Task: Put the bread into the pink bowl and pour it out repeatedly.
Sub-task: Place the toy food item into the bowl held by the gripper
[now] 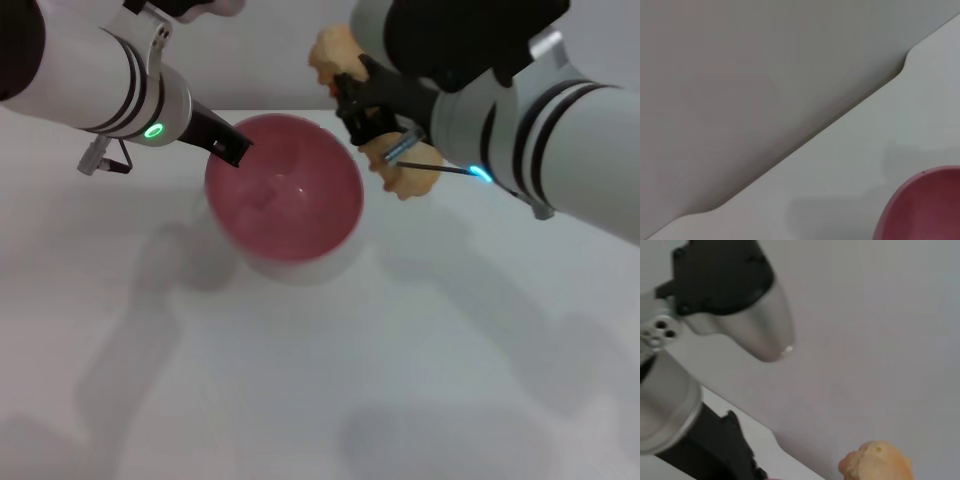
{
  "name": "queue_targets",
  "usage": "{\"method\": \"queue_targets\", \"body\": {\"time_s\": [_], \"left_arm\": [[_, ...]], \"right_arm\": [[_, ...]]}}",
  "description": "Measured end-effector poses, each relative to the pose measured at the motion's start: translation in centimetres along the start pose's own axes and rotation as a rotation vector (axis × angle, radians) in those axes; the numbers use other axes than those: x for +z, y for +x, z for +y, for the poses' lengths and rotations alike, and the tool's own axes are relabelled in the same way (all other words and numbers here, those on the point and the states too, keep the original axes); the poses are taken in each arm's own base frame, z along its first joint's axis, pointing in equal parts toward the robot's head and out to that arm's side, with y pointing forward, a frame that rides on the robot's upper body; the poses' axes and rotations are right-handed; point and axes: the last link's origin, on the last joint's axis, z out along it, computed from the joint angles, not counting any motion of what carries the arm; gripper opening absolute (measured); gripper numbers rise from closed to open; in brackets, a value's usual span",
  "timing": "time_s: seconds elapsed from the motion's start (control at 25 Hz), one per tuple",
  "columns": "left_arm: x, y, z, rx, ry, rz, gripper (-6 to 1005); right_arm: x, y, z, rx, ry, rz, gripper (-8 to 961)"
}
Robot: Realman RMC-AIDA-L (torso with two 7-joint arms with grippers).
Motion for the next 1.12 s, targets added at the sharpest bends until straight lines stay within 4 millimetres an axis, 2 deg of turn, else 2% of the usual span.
{"method": "queue_targets", "body": {"time_s": [0.36, 1.12], "left_arm": [[-0.1, 0.3, 0.3, -0.003, -0.009, 0.007, 43], [-0.2, 0.5, 0.6, 0.009, -0.011, 0.016, 43]], "right_arm": [[1.0, 0.4, 1.3, -0.011, -0.044, -0.023, 171], [2.4, 1.1, 1.8, -0.036, -0.071, -0.075, 156]]}}
